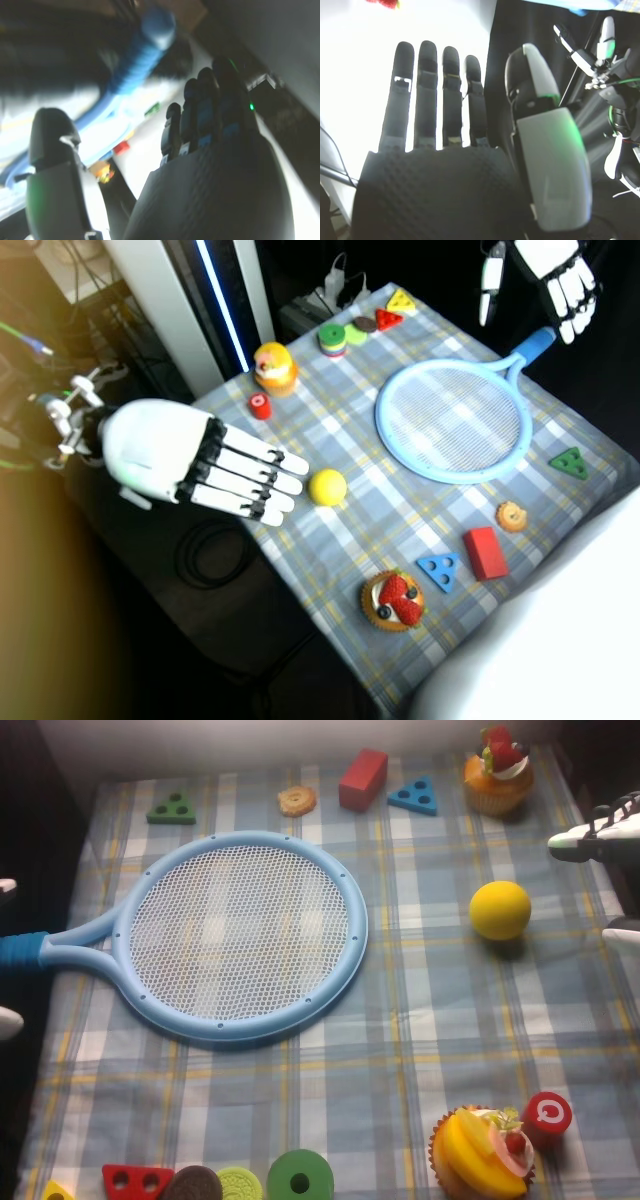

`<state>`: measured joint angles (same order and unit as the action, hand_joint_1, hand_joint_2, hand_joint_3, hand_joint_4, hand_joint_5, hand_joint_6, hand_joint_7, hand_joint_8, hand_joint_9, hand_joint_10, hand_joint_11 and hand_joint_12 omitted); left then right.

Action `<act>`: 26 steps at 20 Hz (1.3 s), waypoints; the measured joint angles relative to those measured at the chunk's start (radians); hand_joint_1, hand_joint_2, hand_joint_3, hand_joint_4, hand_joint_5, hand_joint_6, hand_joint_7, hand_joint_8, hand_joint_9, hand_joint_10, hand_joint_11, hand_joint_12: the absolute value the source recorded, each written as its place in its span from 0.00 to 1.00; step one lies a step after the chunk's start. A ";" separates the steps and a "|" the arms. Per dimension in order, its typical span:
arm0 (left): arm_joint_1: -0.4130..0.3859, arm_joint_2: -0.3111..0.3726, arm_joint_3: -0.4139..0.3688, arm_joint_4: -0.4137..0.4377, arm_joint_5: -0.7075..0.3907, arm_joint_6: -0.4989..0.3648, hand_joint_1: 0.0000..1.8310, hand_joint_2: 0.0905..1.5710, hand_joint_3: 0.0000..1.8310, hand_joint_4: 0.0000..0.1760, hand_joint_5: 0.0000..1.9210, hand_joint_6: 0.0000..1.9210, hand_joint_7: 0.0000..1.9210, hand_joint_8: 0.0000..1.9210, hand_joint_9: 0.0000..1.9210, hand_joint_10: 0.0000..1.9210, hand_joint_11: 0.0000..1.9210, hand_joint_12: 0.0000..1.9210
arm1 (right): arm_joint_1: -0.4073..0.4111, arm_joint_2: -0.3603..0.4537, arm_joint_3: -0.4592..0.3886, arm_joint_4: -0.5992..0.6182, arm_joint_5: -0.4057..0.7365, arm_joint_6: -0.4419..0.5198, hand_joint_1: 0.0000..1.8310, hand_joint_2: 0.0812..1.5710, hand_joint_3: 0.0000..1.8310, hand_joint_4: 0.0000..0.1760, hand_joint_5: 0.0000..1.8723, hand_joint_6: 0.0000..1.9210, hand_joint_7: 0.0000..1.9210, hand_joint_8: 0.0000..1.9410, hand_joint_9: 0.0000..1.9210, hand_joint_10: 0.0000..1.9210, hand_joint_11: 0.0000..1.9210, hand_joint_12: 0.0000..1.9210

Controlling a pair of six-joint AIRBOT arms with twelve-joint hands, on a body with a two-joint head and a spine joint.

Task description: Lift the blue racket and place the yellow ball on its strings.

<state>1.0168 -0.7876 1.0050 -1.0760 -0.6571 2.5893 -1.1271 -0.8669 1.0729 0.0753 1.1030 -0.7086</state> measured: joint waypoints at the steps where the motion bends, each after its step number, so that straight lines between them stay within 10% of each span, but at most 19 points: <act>1: -0.013 -0.014 0.018 -0.015 0.024 0.009 0.49 0.59 0.00 1.00 0.01 0.00 0.08 0.00 0.05 0.00 0.00 0.16 | 0.000 0.000 0.000 0.000 -0.001 0.000 0.44 0.78 0.00 0.00 0.29 0.00 0.31 0.00 0.30 0.00 0.16 0.32; 17: -0.064 -0.084 0.142 -0.174 0.153 0.141 0.52 0.54 0.00 1.00 0.09 0.00 0.20 0.00 0.14 0.00 0.00 0.30 | 0.000 -0.014 0.014 -0.009 -0.009 0.012 0.45 0.79 0.00 0.00 0.29 0.00 0.33 0.00 0.31 0.00 0.19 0.24; 21: -0.076 -0.098 0.142 -0.166 0.154 0.141 0.55 0.57 0.01 1.00 0.25 0.01 0.33 0.01 0.24 0.01 0.00 0.40 | 0.000 -0.016 0.016 -0.009 -0.008 0.021 0.44 0.80 0.00 0.00 0.29 0.00 0.33 0.00 0.31 0.00 0.21 0.21; 23: -0.076 -0.102 0.142 -0.163 0.156 0.140 0.55 0.59 0.00 0.78 0.44 0.01 0.45 0.01 0.34 0.01 0.03 0.46 | 0.000 -0.016 0.016 -0.009 -0.009 0.023 0.44 0.80 0.00 0.00 0.29 0.00 0.33 0.00 0.31 0.00 0.21 0.21; 24: -0.076 -0.102 0.142 -0.163 0.156 0.141 0.57 0.63 0.00 0.96 0.55 0.31 0.52 0.00 0.38 0.01 0.02 0.51 | 0.000 -0.016 0.016 -0.008 -0.009 0.024 0.44 0.80 0.00 0.00 0.29 0.00 0.33 0.00 0.31 0.00 0.21 0.20; 25: -0.076 -0.105 0.142 -0.163 0.153 0.141 0.65 0.68 0.00 0.21 0.57 0.40 0.49 0.42 0.39 0.00 0.00 0.56 | 0.000 -0.016 0.016 -0.008 -0.009 0.025 0.42 0.81 0.00 0.00 0.29 0.00 0.33 0.00 0.31 0.00 0.21 0.20; 26: -0.076 -0.109 0.142 -0.164 0.152 0.141 0.66 0.68 0.00 0.07 0.57 0.43 0.48 0.51 0.40 0.01 0.00 0.57 | 0.000 -0.016 0.016 -0.008 -0.009 0.027 0.42 0.81 0.00 0.00 0.29 0.00 0.33 0.00 0.31 0.00 0.22 0.20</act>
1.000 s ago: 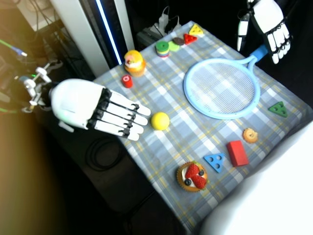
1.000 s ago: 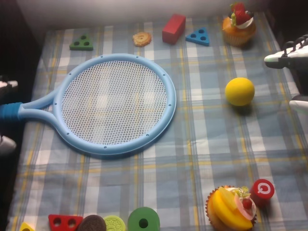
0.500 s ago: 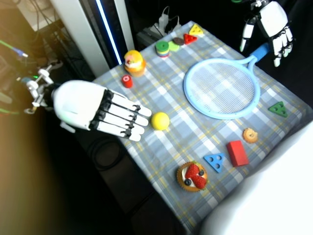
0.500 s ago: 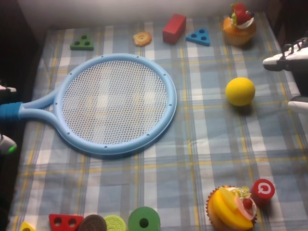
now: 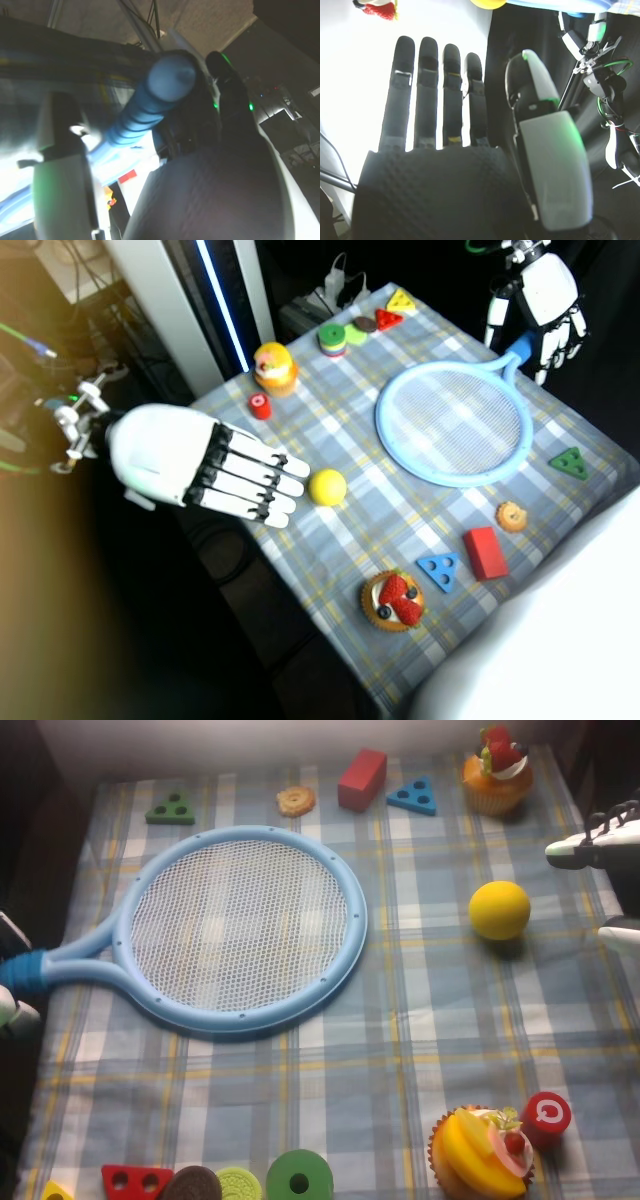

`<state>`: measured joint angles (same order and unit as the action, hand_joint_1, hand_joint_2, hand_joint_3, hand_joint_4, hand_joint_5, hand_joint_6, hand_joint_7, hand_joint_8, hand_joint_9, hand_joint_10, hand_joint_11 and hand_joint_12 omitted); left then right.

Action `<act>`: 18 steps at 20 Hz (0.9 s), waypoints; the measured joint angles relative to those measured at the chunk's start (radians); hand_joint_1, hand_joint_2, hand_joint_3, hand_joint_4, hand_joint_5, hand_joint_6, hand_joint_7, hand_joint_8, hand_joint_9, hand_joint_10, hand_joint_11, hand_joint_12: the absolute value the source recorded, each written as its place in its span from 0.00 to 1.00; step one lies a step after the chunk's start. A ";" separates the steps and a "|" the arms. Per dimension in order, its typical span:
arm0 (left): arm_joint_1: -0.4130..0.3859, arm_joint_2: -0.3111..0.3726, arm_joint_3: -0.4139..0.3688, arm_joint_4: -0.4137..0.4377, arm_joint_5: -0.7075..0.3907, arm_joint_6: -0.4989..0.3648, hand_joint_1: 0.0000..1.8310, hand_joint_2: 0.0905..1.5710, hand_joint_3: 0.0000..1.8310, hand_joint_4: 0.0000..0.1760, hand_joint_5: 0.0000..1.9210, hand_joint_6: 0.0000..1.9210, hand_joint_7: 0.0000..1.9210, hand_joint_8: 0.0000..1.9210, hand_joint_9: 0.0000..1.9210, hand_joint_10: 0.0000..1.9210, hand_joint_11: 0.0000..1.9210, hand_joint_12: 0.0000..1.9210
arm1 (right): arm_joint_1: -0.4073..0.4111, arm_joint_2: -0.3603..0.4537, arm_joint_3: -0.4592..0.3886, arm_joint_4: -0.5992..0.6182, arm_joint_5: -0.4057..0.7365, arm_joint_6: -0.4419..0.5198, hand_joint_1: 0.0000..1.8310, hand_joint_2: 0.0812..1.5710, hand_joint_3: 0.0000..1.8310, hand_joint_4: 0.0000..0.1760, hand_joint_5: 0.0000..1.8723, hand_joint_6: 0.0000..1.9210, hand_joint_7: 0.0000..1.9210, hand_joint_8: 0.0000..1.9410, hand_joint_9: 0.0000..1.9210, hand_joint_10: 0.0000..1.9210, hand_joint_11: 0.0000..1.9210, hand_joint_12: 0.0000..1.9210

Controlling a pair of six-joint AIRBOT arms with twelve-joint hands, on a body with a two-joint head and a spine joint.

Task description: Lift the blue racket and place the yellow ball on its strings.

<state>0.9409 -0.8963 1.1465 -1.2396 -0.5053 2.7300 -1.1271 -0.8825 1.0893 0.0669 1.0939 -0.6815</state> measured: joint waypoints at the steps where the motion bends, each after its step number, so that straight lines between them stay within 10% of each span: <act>1: 0.000 -0.004 -0.001 -0.001 0.001 0.000 0.67 0.67 0.00 0.25 0.59 0.37 0.54 0.48 0.44 0.02 0.03 0.58 | 0.000 0.000 0.000 -0.001 0.000 0.003 0.43 0.81 0.00 0.00 0.30 0.00 0.33 0.00 0.31 0.00 0.22 0.20; 4: 0.000 -0.005 -0.012 -0.002 -0.005 0.000 0.67 0.66 0.00 0.11 0.58 0.35 0.57 0.47 0.49 0.03 0.09 0.60 | -0.008 0.000 0.000 0.001 0.002 0.007 0.43 0.81 0.00 0.00 0.29 0.00 0.33 0.00 0.31 0.00 0.22 0.19; 5: 0.000 -0.005 -0.017 0.000 -0.015 0.000 0.69 0.65 0.01 0.00 0.66 0.14 0.53 0.60 0.47 0.33 0.14 0.68 | -0.009 0.000 0.000 0.001 -0.003 0.008 0.42 0.81 0.00 0.00 0.29 0.00 0.34 0.00 0.33 0.01 0.23 0.20; 7: 0.000 0.008 -0.058 0.028 -0.043 -0.018 0.60 0.63 0.00 0.57 0.63 0.30 0.49 0.93 0.44 0.93 0.29 0.97 | -0.012 -0.001 0.000 0.002 -0.001 0.010 0.41 0.81 0.00 0.00 0.29 0.00 0.34 0.00 0.33 0.01 0.24 0.20; 9: 0.010 0.035 -0.109 0.089 -0.069 -0.072 0.56 0.67 0.00 0.89 0.53 0.48 0.48 1.00 0.48 1.00 0.39 1.00 | -0.012 -0.001 0.000 0.003 0.001 0.011 0.41 0.81 0.00 0.00 0.28 0.00 0.34 0.00 0.33 0.00 0.24 0.20; 10: 0.014 0.045 -0.123 0.111 -0.085 -0.093 0.53 0.68 0.00 0.80 0.39 0.87 0.45 1.00 0.47 1.00 0.40 1.00 | -0.016 -0.001 0.000 0.004 0.001 0.011 0.41 0.81 0.00 0.00 0.29 0.00 0.34 0.00 0.33 0.00 0.24 0.20; 11: 0.023 0.055 -0.141 0.138 -0.105 -0.124 0.52 0.71 0.00 0.96 0.36 0.97 0.44 1.00 0.48 1.00 0.43 1.00 | -0.018 -0.001 0.000 0.005 -0.001 0.011 0.42 0.81 0.00 0.00 0.29 0.00 0.34 0.00 0.33 0.00 0.24 0.20; 14: 0.042 0.104 -0.208 0.254 -0.171 -0.269 0.93 0.77 0.00 1.00 0.46 1.00 0.61 1.00 0.75 1.00 0.81 1.00 | -0.018 -0.001 0.000 0.004 0.001 0.011 0.42 0.81 0.00 0.00 0.28 0.00 0.35 0.00 0.34 0.00 0.23 0.19; 18: 0.088 0.178 -0.287 0.370 -0.244 -0.439 0.99 0.72 0.00 1.00 0.49 1.00 0.64 1.00 0.80 1.00 0.81 1.00 | -0.018 -0.005 0.004 0.008 0.000 0.012 0.42 0.81 0.00 0.00 0.28 0.00 0.35 0.00 0.33 0.00 0.22 0.19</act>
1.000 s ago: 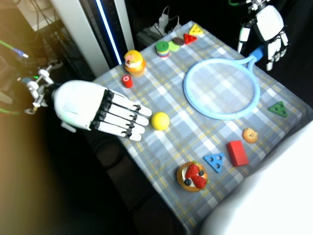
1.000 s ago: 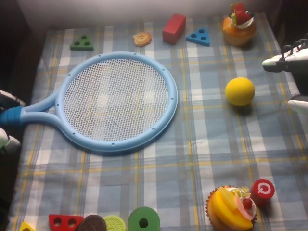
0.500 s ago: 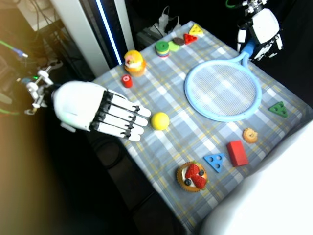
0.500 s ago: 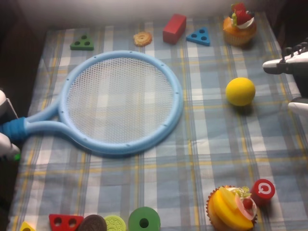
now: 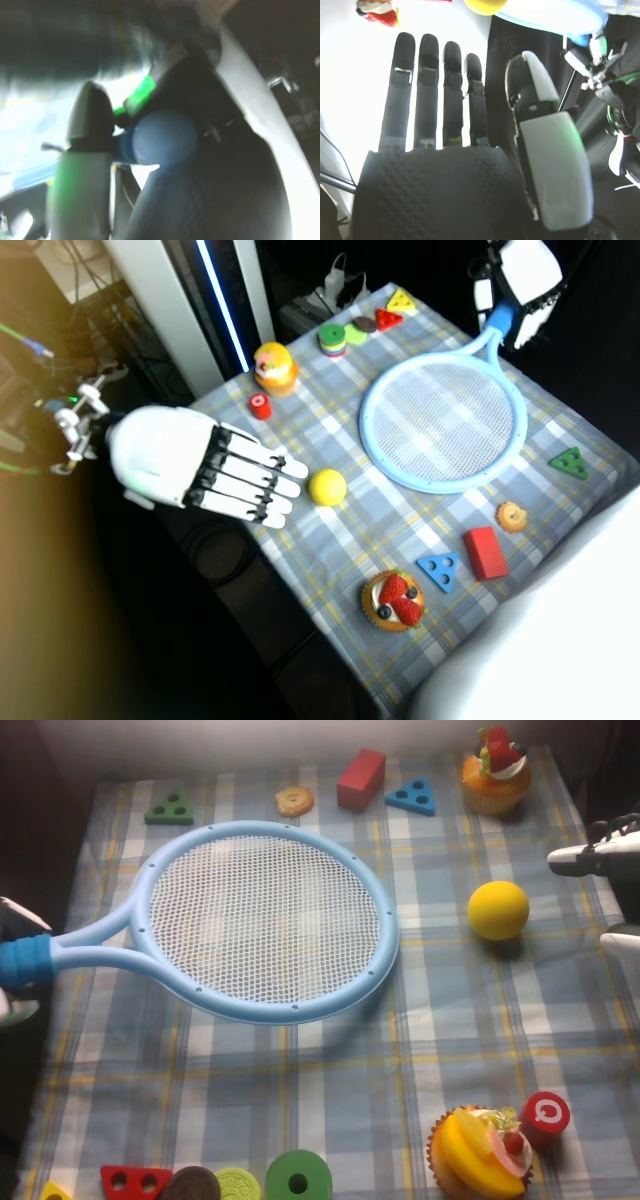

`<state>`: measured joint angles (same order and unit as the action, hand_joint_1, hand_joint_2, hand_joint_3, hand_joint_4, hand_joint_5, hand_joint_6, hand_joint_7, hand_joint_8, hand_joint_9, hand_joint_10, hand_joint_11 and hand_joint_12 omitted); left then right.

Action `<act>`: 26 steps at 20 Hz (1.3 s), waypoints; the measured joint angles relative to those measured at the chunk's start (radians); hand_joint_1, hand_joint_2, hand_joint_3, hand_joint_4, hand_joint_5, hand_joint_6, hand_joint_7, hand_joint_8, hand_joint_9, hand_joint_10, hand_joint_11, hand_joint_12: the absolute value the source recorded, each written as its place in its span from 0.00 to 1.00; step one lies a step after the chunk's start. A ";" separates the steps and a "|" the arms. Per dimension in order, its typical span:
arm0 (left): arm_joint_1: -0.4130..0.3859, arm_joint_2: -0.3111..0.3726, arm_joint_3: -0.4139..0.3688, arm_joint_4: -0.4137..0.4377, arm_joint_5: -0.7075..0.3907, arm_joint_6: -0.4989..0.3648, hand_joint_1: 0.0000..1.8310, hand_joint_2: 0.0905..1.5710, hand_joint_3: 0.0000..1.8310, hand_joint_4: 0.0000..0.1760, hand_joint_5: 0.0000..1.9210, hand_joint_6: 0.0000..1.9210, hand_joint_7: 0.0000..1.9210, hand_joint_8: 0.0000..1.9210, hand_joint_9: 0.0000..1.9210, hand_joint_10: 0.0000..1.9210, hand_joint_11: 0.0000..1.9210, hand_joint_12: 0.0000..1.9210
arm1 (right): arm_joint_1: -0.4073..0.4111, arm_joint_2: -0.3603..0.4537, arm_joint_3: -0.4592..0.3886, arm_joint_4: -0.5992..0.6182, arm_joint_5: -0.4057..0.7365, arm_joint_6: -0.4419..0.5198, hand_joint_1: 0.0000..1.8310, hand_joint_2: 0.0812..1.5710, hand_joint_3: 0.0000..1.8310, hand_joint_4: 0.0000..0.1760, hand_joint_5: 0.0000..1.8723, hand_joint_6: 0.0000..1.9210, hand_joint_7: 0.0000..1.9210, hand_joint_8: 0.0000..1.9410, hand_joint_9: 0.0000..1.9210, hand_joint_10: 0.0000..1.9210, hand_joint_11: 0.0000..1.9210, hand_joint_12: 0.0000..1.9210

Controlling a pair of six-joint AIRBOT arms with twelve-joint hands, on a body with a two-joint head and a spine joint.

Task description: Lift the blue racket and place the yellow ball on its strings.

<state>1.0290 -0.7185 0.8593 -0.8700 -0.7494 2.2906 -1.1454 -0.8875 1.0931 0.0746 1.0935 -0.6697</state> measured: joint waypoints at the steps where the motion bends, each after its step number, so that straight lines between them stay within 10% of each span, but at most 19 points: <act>1: 0.002 0.015 -0.019 0.011 -0.019 -0.002 0.96 0.72 0.00 1.00 0.53 1.00 0.67 1.00 0.82 1.00 0.81 1.00 | 0.000 0.000 0.002 -0.001 0.001 0.000 0.42 0.81 0.00 0.00 0.28 0.00 0.35 0.00 0.34 0.00 0.22 0.19; 10: 0.053 0.110 -0.170 0.246 -0.231 -0.196 1.00 0.72 0.00 0.99 0.59 1.00 0.73 1.00 0.84 1.00 0.86 1.00 | 0.071 -0.019 0.036 -0.040 -0.009 0.003 0.51 0.73 0.00 0.00 0.28 0.00 0.34 0.00 0.34 0.00 0.21 0.19; 15: 0.057 0.111 -0.195 0.280 -0.259 -0.198 1.00 0.70 0.00 1.00 0.53 1.00 0.65 1.00 0.80 1.00 0.85 1.00 | 0.190 -0.098 0.136 -0.173 -0.162 0.092 0.56 0.62 0.00 0.00 0.28 0.00 0.35 0.00 0.36 0.00 0.12 0.52; 22: 0.061 0.111 -0.195 0.262 -0.271 -0.198 1.00 0.73 0.00 1.00 0.44 1.00 0.59 1.00 0.75 1.00 0.83 1.00 | 0.263 -0.171 0.203 -0.252 -0.323 0.094 0.65 0.57 0.00 0.00 0.38 0.00 0.48 0.01 0.49 0.02 0.21 0.55; 23: 0.061 0.111 -0.195 0.262 -0.273 -0.198 1.00 0.72 0.00 1.00 0.44 1.00 0.60 1.00 0.76 1.00 0.83 1.00 | 0.271 -0.182 0.212 -0.246 -0.330 0.094 0.65 0.60 0.00 0.00 0.45 0.00 0.56 0.03 0.50 0.22 0.25 0.69; 24: 0.061 0.111 -0.195 0.263 -0.273 -0.198 1.00 0.72 0.00 1.00 0.44 1.00 0.60 1.00 0.76 1.00 0.83 1.00 | 0.278 -0.185 0.219 -0.244 -0.333 0.093 0.65 0.60 0.00 0.00 0.45 0.00 0.56 0.03 0.50 0.22 0.25 0.69; 25: 0.061 0.111 -0.195 0.263 -0.273 -0.198 1.00 0.72 0.00 1.00 0.44 1.00 0.60 1.00 0.77 1.00 0.84 1.00 | 0.281 -0.187 0.222 -0.241 -0.333 0.093 0.73 0.63 0.00 0.00 0.48 0.00 0.58 0.33 0.46 0.40 0.27 0.74; 26: 0.061 0.111 -0.195 0.262 -0.272 -0.198 1.00 0.72 0.00 1.00 0.44 1.00 0.60 1.00 0.77 1.00 0.84 1.00 | 0.281 -0.188 0.222 -0.234 -0.333 0.093 0.70 0.67 0.00 0.00 0.51 0.31 0.57 0.48 0.46 0.50 0.31 0.79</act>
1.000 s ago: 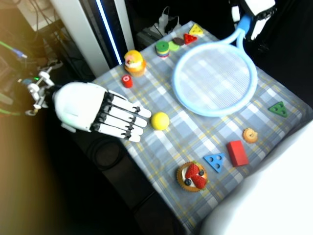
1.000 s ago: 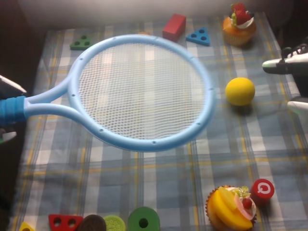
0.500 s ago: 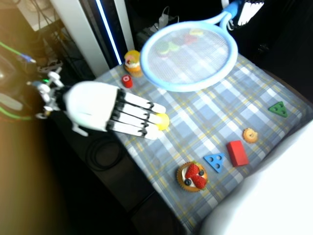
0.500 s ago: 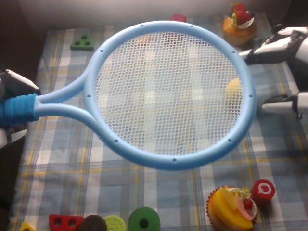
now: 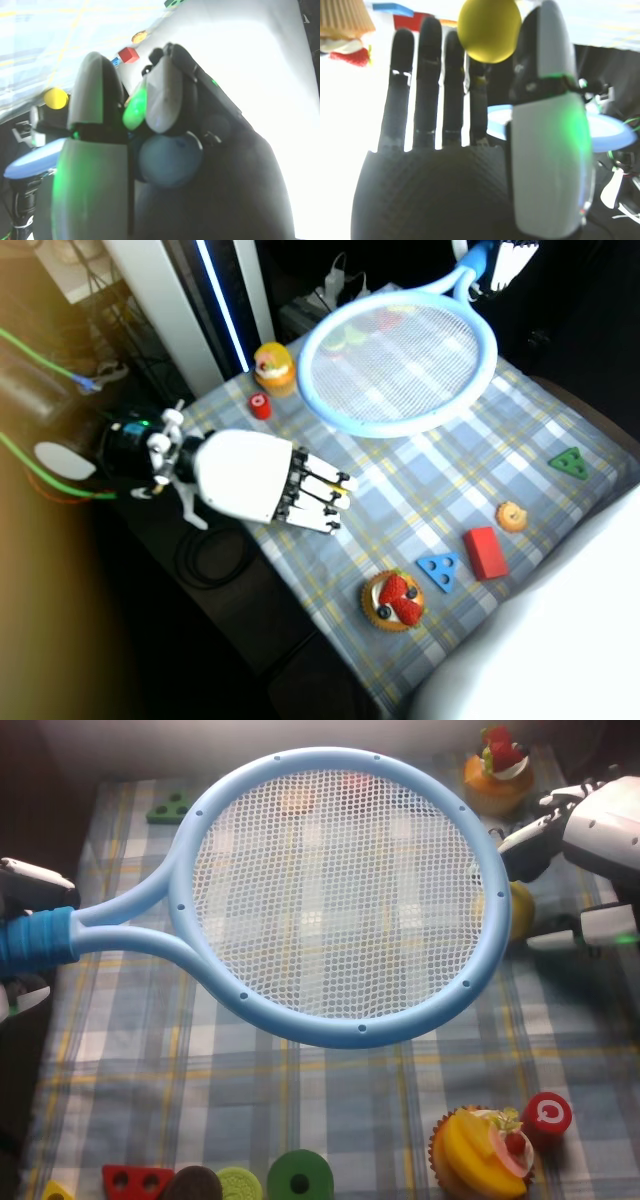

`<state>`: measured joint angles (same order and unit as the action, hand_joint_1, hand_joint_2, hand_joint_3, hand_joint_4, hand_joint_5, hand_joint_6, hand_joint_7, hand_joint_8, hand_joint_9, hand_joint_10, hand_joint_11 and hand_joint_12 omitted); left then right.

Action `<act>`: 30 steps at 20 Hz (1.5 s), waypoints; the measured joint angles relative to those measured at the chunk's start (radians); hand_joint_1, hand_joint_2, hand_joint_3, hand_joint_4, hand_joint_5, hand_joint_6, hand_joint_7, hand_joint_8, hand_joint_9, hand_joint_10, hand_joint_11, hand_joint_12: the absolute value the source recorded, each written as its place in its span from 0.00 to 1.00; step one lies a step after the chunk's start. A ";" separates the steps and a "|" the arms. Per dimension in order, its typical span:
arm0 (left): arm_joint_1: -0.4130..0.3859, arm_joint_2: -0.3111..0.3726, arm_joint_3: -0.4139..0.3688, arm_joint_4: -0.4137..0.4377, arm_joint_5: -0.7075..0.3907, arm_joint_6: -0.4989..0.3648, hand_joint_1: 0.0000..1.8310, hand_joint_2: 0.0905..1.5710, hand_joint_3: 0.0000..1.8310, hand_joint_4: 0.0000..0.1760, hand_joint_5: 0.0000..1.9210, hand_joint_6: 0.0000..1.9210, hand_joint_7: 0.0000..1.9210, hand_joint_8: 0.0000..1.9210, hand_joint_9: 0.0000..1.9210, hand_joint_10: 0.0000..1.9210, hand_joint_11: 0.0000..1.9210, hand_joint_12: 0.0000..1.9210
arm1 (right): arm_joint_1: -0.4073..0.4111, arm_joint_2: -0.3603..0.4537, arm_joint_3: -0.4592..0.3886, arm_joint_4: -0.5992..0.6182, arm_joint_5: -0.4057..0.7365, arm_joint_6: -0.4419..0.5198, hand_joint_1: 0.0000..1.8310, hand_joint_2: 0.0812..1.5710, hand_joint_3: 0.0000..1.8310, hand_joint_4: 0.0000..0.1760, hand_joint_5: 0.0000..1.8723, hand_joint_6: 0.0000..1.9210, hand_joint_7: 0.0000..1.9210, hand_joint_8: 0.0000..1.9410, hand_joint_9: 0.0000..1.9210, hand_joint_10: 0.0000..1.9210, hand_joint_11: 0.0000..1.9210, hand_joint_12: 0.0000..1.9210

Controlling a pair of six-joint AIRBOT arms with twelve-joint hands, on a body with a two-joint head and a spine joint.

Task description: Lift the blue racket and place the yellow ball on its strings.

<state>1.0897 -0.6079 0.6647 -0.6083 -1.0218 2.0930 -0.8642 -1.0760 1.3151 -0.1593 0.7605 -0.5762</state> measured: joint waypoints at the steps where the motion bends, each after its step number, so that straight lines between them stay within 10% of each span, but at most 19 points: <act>1: 0.000 0.000 0.000 0.001 0.000 0.000 1.00 0.71 0.00 1.00 0.44 1.00 0.60 1.00 0.77 1.00 0.84 1.00 | 0.000 0.000 0.000 0.001 0.001 0.000 0.70 0.67 0.00 0.00 0.52 0.38 0.58 0.50 0.47 0.53 0.32 0.78; 5: 0.000 0.000 0.011 0.020 0.016 0.000 1.00 0.71 0.00 1.00 0.51 1.00 0.65 1.00 0.81 1.00 0.86 1.00 | 0.000 0.003 -0.001 0.006 0.005 0.000 0.69 0.66 0.00 0.00 0.59 0.34 0.56 0.51 0.50 0.54 0.40 0.74; 8: -0.005 -0.001 0.036 0.014 0.051 0.001 0.99 0.71 0.00 1.00 0.52 1.00 0.67 1.00 0.82 1.00 0.86 1.00 | 0.000 0.051 -0.039 0.019 0.034 0.000 0.69 0.68 0.00 0.00 0.64 0.23 0.47 0.68 0.41 0.71 0.33 0.90; 13: -0.035 -0.020 0.060 0.009 0.092 0.003 1.00 0.71 0.00 1.00 0.54 1.00 0.69 1.00 0.85 1.00 0.89 1.00 | 0.024 0.145 -0.089 0.069 0.205 -0.040 0.68 0.69 0.00 0.00 0.55 0.41 0.52 0.56 0.46 0.45 0.33 0.66; 19: -0.115 -0.095 0.122 0.013 0.179 0.034 0.99 0.73 0.00 1.00 0.49 1.00 0.63 1.00 0.79 1.00 0.86 1.00 | 0.173 0.135 -0.138 -0.140 0.286 -0.070 0.69 0.64 0.00 0.00 0.61 0.33 0.62 0.39 0.61 0.28 0.45 0.63; 24: -0.145 -0.124 0.139 0.036 0.206 0.037 0.98 0.73 0.00 1.00 0.47 1.00 0.63 1.00 0.80 1.00 0.84 1.00 | 0.174 0.119 -0.143 -0.236 0.217 -0.039 0.69 0.69 0.00 0.00 0.60 0.27 0.50 0.63 0.46 0.47 0.39 0.64; 25: -0.145 -0.124 0.139 0.028 0.207 0.038 0.99 0.72 0.00 1.00 0.48 1.00 0.62 1.00 0.80 1.00 0.87 1.00 | 0.174 0.119 -0.142 -0.234 0.205 -0.039 0.60 0.70 0.00 0.08 0.51 0.51 0.42 0.34 0.40 0.27 0.27 0.52; 26: -0.145 -0.124 0.139 0.025 0.207 0.038 0.99 0.72 0.00 1.00 0.48 1.00 0.62 1.00 0.80 1.00 0.87 1.00 | 0.174 0.119 -0.141 -0.235 0.197 -0.039 0.60 0.70 0.00 0.08 0.51 0.51 0.42 0.34 0.40 0.27 0.27 0.52; 28: -0.145 -0.124 0.139 0.025 0.208 0.038 1.00 0.73 0.00 1.00 0.49 1.00 0.64 1.00 0.81 1.00 0.87 1.00 | 0.174 0.117 -0.141 -0.242 0.185 -0.040 0.35 0.77 0.00 0.00 0.34 0.01 0.35 0.01 0.33 0.02 0.11 0.52; 30: -0.145 -0.126 0.139 0.026 0.209 0.038 1.00 0.73 0.00 1.00 0.50 1.00 0.66 1.00 0.82 1.00 0.87 1.00 | 0.174 0.115 -0.141 -0.246 0.177 -0.041 0.33 0.78 0.00 0.00 0.28 0.00 0.30 0.00 0.31 0.00 0.07 0.59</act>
<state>0.9451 -0.7341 0.8040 -0.5823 -0.8131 2.1311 -0.6899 -0.9611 1.1740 -0.4053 0.9379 -0.6170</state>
